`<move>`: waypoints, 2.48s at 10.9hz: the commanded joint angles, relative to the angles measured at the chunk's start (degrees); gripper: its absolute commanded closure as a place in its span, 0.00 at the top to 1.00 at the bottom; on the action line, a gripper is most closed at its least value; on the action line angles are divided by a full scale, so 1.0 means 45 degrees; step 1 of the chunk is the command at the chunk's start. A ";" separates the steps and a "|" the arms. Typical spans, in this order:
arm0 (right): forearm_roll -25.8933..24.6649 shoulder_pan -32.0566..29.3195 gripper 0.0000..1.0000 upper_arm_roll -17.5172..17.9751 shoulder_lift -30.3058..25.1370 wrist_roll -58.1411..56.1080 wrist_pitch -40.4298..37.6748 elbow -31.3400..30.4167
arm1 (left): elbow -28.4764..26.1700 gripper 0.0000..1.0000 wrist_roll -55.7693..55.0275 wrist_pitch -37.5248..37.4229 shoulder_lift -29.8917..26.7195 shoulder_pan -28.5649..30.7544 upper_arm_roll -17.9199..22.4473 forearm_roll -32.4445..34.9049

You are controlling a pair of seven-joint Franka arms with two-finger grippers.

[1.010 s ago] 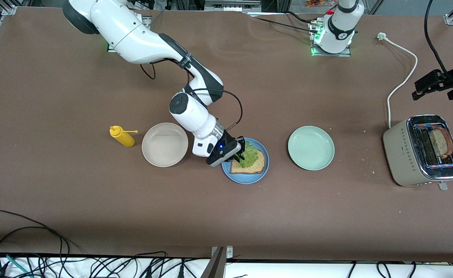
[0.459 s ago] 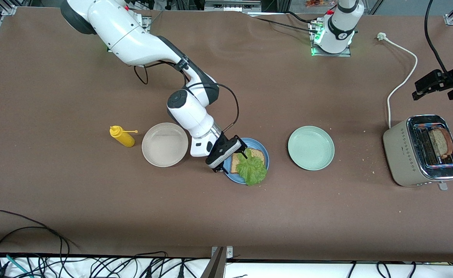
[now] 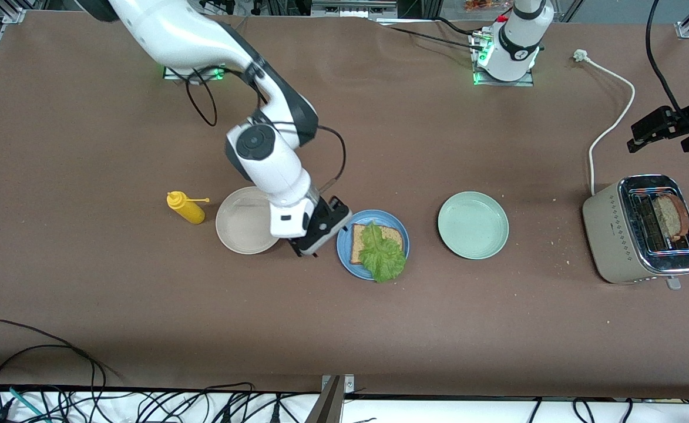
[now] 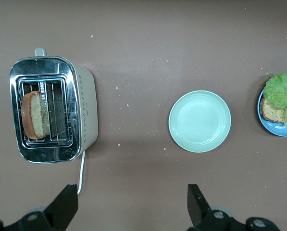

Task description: Make sandwich in blue plate with both arms

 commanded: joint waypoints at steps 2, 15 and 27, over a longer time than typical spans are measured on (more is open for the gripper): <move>0.0059 -0.1312 1.00 -0.0145 -0.3259 -0.0223 -0.6185 -0.0765 | 0.0352 1.00 0.0004 -0.0291 0.0110 0.0064 -0.0073 0.0408; 0.0978 -0.2098 1.00 -0.6377 -0.9182 -0.1400 -1.0613 -0.5960 | 0.0352 1.00 -0.0016 -0.0291 0.0110 -0.0014 -0.0151 0.0428; 0.0821 -0.2371 1.00 -0.6396 -0.8188 -0.1708 -1.2195 -0.4240 | 0.0352 1.00 -0.0016 -0.0291 0.0110 -0.0053 -0.0249 0.0447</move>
